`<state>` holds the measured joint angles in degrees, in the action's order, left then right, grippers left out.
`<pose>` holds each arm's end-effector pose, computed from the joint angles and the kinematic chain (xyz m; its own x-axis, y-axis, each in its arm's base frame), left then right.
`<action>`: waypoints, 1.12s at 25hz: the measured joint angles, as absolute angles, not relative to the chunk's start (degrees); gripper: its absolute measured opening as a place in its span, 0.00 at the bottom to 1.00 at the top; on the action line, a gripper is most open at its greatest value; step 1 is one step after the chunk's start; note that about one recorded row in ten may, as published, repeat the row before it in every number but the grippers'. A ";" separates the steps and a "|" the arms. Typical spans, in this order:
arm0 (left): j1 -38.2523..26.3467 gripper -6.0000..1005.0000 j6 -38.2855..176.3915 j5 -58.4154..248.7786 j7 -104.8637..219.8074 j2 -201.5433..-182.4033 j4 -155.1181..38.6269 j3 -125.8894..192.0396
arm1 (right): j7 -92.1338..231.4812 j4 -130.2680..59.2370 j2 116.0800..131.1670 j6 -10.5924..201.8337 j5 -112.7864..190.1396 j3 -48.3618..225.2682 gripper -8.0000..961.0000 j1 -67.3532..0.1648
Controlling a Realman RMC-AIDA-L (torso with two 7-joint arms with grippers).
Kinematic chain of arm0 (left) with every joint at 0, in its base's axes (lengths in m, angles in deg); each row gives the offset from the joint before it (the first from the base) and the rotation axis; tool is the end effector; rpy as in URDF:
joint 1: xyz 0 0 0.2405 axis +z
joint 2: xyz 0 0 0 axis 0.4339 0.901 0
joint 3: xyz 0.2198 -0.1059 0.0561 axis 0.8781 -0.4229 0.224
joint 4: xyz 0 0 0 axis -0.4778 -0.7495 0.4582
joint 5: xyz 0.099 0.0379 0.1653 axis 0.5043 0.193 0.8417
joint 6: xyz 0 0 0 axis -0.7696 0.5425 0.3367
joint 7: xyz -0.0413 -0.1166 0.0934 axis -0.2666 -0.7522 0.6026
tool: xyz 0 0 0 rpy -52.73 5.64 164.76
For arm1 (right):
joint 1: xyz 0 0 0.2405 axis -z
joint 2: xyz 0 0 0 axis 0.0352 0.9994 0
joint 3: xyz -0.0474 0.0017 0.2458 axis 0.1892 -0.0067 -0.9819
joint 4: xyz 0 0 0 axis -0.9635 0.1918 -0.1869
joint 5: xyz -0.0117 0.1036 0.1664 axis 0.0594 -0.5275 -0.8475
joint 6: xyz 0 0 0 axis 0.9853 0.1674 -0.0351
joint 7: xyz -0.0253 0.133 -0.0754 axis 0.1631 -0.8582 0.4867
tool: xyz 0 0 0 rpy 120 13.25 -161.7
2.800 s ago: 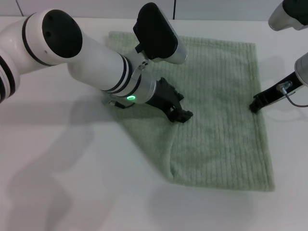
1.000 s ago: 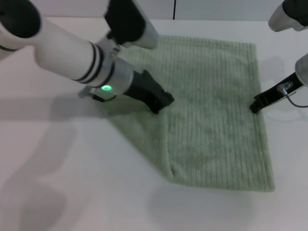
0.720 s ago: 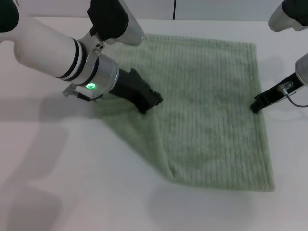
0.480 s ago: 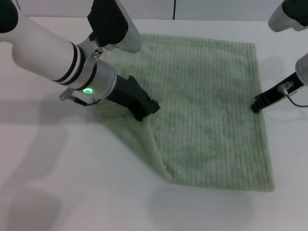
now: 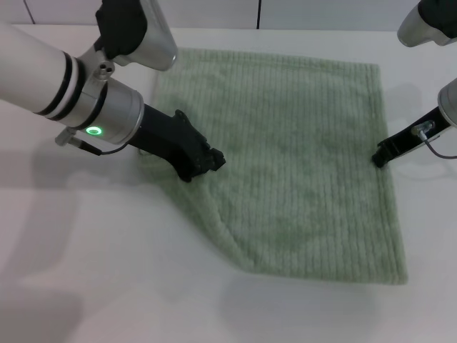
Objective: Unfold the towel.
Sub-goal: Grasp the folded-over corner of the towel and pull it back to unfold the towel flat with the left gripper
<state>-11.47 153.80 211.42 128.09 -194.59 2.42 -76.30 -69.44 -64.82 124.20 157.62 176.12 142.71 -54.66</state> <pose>-0.1825 0.3586 -0.0362 0.9608 0.2706 -0.0609 0.2528 -0.9447 -0.2089 0.2388 0.4043 -0.0133 0.5495 -0.8285 0.1081 -0.7050 -0.5291 -0.4721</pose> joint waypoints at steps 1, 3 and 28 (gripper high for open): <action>-11.47 0.04 153.80 211.42 128.09 -194.59 2.42 -76.30 | -69.44 -64.82 124.20 157.62 176.12 142.71 0.01 -54.66; -11.36 0.04 153.94 211.63 128.12 -194.27 2.10 -76.47 | -69.41 -64.82 124.20 157.63 176.11 142.71 0.01 -54.66; -8.48 0.04 162.37 219.40 127.77 -193.09 7.44 -80.94 | -69.37 -64.82 124.21 157.70 176.82 142.71 0.01 -54.80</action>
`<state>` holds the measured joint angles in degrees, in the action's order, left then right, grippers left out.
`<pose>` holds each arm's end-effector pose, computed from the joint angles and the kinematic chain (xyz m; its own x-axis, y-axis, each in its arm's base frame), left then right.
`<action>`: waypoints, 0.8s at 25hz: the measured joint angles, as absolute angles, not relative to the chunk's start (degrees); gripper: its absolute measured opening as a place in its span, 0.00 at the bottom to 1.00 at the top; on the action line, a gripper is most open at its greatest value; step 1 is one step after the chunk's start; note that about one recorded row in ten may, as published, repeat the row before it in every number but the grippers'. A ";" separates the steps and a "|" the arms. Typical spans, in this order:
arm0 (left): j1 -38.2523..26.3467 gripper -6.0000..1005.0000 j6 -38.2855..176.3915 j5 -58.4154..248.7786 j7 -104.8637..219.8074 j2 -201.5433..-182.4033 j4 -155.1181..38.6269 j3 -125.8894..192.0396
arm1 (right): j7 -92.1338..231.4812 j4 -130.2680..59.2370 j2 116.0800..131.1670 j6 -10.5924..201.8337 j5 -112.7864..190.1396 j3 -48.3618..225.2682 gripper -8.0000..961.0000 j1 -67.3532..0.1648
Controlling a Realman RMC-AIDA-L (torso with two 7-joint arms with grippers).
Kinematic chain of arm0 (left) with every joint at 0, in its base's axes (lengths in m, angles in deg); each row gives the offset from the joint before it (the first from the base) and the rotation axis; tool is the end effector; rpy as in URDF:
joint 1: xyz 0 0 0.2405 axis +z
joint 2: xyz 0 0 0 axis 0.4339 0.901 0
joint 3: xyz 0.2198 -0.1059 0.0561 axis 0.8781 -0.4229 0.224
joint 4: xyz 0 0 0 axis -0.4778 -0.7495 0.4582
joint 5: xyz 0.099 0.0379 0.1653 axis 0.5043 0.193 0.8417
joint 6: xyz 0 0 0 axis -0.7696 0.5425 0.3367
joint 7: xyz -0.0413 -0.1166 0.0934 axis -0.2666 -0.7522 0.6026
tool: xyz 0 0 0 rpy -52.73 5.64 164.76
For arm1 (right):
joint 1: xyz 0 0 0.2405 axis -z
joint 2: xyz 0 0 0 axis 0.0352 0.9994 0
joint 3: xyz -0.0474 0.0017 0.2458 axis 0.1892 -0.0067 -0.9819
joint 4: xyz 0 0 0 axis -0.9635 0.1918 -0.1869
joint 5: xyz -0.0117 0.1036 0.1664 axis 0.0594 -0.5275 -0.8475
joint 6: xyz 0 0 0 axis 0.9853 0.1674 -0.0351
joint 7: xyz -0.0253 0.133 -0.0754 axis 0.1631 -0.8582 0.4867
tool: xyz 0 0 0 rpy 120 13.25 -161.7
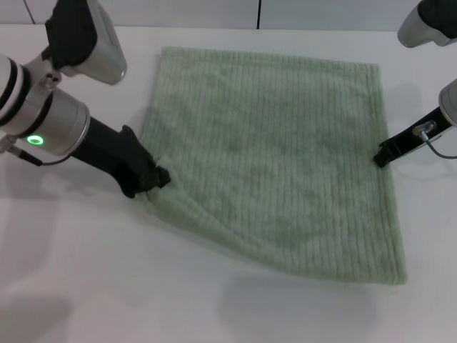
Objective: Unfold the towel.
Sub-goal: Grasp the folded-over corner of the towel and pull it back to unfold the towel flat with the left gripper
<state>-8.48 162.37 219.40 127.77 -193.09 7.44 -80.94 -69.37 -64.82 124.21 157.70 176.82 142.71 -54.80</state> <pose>-0.2142 0.3465 -0.0039 0.9314 0.3146 -0.1829 0.2723 -0.9360 -0.2232 0.2394 0.4045 -0.0126 0.5515 -0.8258 0.1178 -0.6972 -0.5338 -0.4786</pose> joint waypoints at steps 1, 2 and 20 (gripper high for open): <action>-8.28 0.04 162.68 220.54 127.74 -193.63 7.63 -80.94 | -69.37 -64.81 124.24 157.70 176.82 142.71 0.01 -54.81; -8.00 0.04 162.72 220.84 127.74 -193.86 7.93 -80.94 | -69.37 -64.81 124.26 157.70 176.82 142.71 0.01 -54.81; -5.42 0.13 166.90 221.72 127.10 -194.81 10.54 -80.50 | -69.37 -64.72 124.29 157.73 176.82 142.71 0.01 -54.93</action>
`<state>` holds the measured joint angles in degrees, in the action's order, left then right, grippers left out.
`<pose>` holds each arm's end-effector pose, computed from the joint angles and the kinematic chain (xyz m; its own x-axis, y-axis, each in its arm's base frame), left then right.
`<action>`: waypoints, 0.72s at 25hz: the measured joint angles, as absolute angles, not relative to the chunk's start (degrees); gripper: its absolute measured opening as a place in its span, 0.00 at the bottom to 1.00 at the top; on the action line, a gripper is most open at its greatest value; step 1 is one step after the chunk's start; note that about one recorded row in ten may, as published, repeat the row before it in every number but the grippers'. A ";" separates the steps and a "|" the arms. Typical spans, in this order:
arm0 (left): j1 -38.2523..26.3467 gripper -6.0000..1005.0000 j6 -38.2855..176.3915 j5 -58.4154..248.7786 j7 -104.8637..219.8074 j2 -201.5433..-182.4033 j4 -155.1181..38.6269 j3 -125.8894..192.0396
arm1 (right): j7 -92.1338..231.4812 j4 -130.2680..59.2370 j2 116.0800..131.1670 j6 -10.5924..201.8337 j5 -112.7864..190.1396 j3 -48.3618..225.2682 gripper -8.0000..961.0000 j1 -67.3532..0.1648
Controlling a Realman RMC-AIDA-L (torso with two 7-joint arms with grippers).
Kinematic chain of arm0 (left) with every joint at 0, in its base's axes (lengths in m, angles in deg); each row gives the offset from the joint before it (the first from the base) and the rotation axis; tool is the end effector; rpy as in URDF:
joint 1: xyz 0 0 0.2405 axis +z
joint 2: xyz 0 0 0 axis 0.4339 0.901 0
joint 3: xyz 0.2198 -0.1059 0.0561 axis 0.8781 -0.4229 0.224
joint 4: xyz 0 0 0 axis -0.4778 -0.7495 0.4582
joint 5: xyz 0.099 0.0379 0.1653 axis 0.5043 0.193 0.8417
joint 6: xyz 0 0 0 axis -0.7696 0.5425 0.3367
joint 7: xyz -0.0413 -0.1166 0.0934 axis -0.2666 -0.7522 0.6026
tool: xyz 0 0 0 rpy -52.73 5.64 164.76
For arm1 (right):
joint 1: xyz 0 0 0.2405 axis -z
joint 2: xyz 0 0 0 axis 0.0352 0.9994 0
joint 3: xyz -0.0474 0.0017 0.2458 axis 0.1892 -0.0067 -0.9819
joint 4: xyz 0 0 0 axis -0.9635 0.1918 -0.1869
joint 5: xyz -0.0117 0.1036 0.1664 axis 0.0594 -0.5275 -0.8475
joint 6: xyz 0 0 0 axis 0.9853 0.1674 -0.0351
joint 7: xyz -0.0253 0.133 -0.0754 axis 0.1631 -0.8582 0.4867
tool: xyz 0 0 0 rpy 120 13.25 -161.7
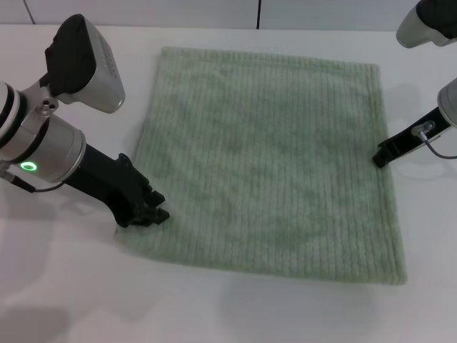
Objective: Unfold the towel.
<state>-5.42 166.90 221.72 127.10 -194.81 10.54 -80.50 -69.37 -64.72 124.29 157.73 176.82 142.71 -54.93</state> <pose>-0.2228 0.3234 -0.0094 0.9144 0.3374 -0.2237 0.3046 -0.9374 -0.1688 0.2386 0.4044 -0.0135 0.5521 -0.8252 0.1194 -0.6973 -0.5355 -0.4765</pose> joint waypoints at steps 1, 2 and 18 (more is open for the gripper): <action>-5.39 0.15 167.09 221.72 127.09 -194.82 10.57 -80.50 | -69.37 -64.72 124.29 157.73 176.81 142.71 0.01 -54.93; -5.31 0.16 167.36 221.72 127.09 -194.83 10.99 -80.49 | -69.37 -64.72 124.29 157.73 176.81 142.71 0.01 -54.93; 0.82 0.57 144.62 189.75 140.30 -195.56 9.93 -85.56 | -69.77 -64.73 124.29 157.71 176.89 142.71 0.01 -55.29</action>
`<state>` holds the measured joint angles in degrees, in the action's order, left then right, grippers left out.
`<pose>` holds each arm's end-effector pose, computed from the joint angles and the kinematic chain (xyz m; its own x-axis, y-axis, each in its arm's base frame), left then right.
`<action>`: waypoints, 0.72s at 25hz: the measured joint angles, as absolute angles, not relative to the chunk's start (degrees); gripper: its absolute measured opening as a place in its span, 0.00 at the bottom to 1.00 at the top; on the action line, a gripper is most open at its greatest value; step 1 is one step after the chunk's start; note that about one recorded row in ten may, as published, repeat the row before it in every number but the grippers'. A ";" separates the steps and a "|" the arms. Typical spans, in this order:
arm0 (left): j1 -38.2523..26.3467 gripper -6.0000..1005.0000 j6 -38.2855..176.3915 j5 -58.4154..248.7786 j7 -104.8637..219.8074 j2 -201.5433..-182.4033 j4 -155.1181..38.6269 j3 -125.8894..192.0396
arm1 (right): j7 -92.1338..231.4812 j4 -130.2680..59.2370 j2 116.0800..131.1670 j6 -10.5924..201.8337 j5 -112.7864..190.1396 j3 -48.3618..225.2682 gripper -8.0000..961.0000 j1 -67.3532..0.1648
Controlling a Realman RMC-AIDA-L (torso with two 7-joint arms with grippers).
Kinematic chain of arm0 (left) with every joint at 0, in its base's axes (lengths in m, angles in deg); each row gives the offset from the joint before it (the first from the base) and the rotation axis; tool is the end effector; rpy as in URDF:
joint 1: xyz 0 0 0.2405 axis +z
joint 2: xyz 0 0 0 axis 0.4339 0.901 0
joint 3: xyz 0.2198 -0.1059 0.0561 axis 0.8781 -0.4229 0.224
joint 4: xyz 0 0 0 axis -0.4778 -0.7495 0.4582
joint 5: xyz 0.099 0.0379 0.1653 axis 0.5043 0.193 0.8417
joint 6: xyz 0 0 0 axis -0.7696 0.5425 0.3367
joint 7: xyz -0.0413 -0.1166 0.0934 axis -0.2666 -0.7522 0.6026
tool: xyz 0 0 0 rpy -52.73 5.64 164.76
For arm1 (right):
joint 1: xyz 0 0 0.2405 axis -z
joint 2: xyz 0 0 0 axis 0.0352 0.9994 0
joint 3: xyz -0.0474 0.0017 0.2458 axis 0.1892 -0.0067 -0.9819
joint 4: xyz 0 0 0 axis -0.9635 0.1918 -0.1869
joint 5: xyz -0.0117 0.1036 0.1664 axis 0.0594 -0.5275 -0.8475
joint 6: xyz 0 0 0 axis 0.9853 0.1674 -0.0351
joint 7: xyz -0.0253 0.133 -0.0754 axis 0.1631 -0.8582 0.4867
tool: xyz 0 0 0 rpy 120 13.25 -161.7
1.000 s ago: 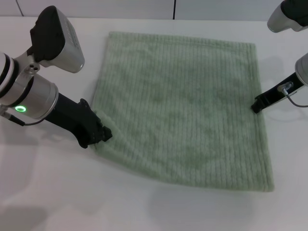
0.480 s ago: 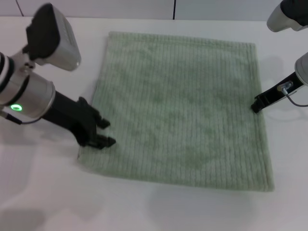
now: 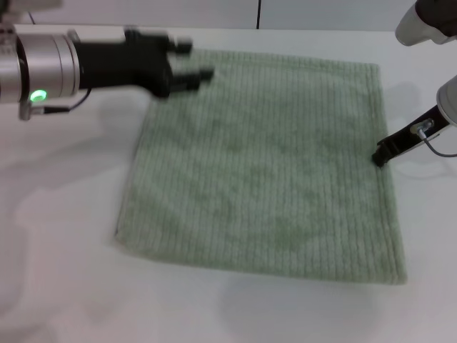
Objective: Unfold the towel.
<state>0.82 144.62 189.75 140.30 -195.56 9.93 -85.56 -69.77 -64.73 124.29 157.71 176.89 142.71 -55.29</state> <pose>-0.1858 0.3671 0.0207 0.9029 0.1850 0.3880 0.3546 -0.8307 -0.4292 0.2362 0.4059 -0.0134 0.5526 -0.8252 0.1166 -0.6969 -0.5343 -0.4783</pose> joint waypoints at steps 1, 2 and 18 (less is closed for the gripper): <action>0.92 0.57 142.38 185.68 142.09 -195.56 7.78 -85.53 | -69.77 -64.73 124.29 157.71 176.89 142.71 0.01 -55.29; 0.82 0.57 140.25 181.20 144.09 -195.55 5.24 -85.64 | -69.80 -64.73 124.29 157.71 176.90 142.71 0.01 -55.35; -9.97 0.57 130.91 115.94 177.83 -195.92 -39.56 -90.50 | -73.11 -70.47 124.82 156.39 182.74 142.71 0.01 -56.06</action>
<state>-9.97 130.91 115.94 177.83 -195.92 -39.56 -90.50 -73.11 -70.47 124.82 156.39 182.74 142.71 -56.06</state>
